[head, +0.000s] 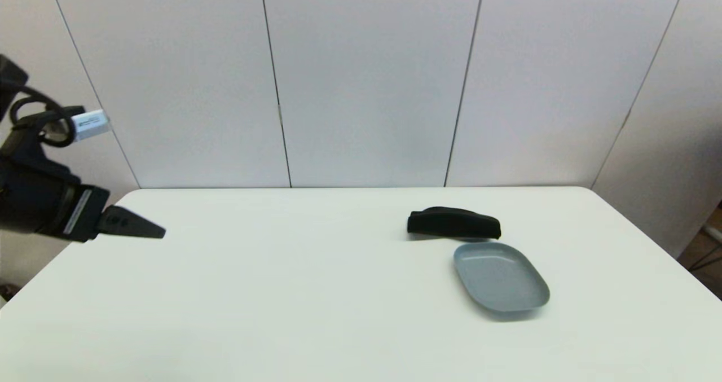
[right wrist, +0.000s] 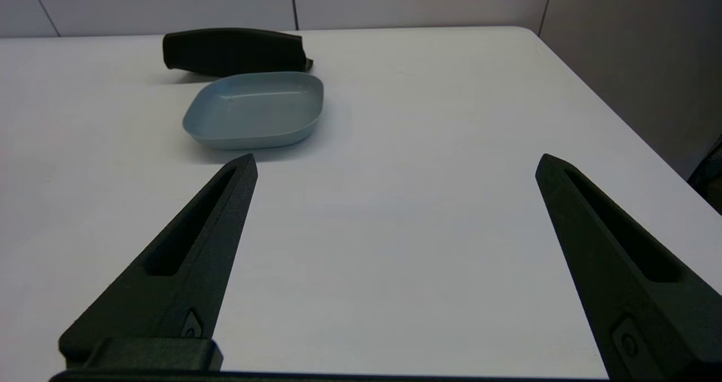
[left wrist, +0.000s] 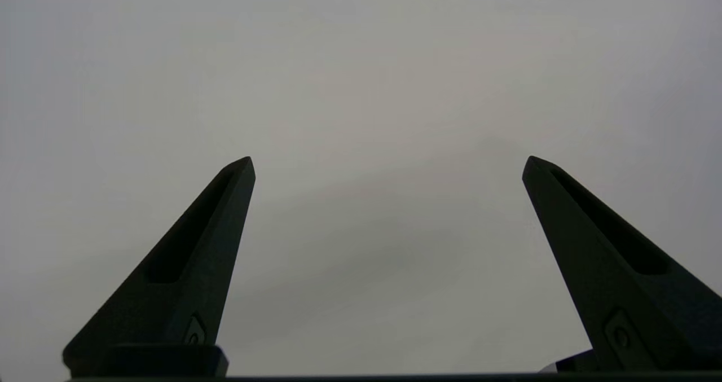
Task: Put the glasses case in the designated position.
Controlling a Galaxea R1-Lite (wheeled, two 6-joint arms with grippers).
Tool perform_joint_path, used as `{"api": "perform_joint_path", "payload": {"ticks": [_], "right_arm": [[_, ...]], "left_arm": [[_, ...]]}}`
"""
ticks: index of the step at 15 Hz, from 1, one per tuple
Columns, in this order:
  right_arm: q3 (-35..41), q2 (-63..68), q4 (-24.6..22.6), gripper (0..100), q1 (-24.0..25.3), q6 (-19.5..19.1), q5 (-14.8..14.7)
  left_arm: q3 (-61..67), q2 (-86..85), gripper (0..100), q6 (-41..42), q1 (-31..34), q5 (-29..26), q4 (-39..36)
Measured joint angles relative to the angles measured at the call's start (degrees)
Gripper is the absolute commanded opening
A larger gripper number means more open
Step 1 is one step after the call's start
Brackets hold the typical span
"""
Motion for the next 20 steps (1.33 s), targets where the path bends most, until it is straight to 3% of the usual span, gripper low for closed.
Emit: {"api": "perform_joint_path", "payload": {"ticks": [4,10,14,18,20], "right_arm": [[0.00,0.00,0.00,100,-0.01,-0.02,-0.06],[0.00,0.00,-0.02,100,0.00,0.00,-0.04],[0.00,0.00,-0.02,100,-0.01,0.00,0.00],[0.00,0.00,-0.02,100,0.02,0.00,-0.04],[0.00,0.00,-0.02,100,0.00,0.00,-0.01]], "left_arm": [[22.21,-19.96,100,-0.77,4.44,1.46,-13.53],[44.72,-47.47,100,-3.58,5.79,6.47,-38.42],[54.36,-62.76,100,-5.17,5.77,8.70,-43.89],[60.06,-67.04,100,-10.02,4.41,10.91,-52.86],[60.64,-67.30,100,-10.87,1.74,12.96,-53.69]]}}
